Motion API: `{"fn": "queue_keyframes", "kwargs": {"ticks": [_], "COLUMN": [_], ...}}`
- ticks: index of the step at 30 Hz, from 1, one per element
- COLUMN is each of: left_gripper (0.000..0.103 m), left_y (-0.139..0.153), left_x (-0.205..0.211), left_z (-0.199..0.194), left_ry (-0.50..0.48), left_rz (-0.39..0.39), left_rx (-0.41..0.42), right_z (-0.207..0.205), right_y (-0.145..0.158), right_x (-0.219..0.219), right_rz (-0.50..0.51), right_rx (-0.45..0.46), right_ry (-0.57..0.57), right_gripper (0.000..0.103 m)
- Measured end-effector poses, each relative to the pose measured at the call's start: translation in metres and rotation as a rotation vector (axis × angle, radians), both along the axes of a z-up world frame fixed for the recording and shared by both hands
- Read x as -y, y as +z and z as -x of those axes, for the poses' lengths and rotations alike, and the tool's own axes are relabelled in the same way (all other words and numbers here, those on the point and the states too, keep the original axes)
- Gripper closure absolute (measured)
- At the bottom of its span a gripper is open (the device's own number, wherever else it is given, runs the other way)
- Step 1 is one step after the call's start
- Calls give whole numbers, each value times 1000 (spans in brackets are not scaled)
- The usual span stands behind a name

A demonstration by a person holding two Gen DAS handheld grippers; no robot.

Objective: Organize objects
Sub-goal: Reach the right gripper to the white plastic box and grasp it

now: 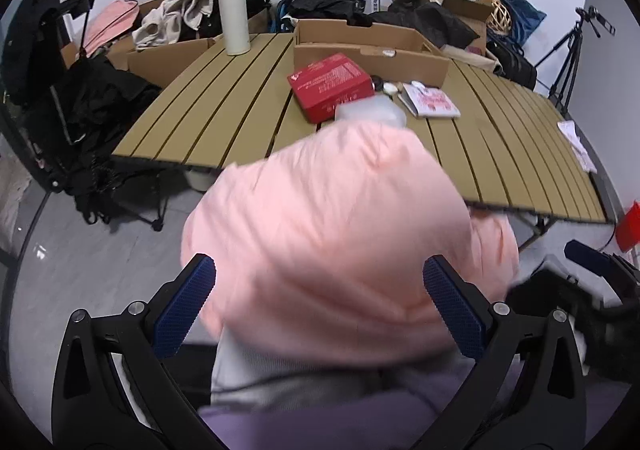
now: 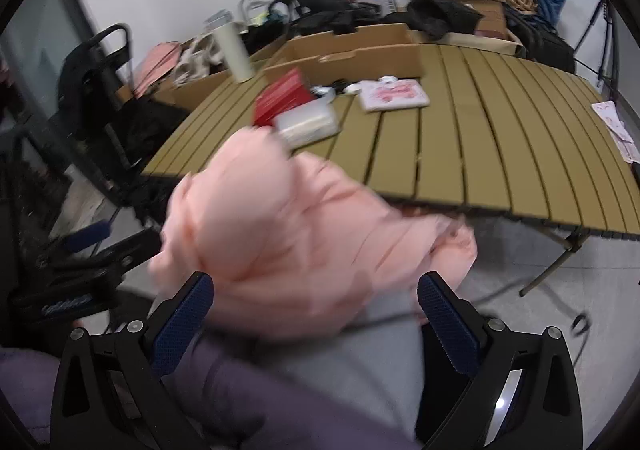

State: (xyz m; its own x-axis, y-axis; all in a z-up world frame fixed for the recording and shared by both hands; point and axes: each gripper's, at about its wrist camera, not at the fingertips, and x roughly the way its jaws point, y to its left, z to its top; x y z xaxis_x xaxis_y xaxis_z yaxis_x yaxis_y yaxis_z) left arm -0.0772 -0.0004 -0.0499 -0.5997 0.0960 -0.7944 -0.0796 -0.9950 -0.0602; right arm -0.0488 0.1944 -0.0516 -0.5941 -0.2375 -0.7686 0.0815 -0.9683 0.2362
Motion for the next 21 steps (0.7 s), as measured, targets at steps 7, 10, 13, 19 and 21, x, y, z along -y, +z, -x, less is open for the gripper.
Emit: {"fn": "queue_keyframes", "kwargs": {"ticks": [7, 10, 13, 19, 21], "left_gripper": [5, 28, 42, 66, 66], "left_y": [14, -12, -43, -82, -83], "left_x": [12, 4, -13, -20, -21], "left_z": [121, 175, 207, 216, 216], "left_ry": [-6, -58, -92, -132, -124], "left_rz": [-70, -178, -175, -362, -366], "left_rx": [-97, -2, 94, 173, 173], "right_z": [133, 191, 228, 270, 273], "right_y": [-16, -26, -37, -75, -85], "right_x": [-1, 5, 9, 16, 13], "right_rz": [-62, -9, 45, 174, 278], "right_rx": [-3, -13, -1, 100, 136], "right_ry": [33, 57, 70, 132, 153], "right_gripper": [17, 17, 18, 61, 67]}}
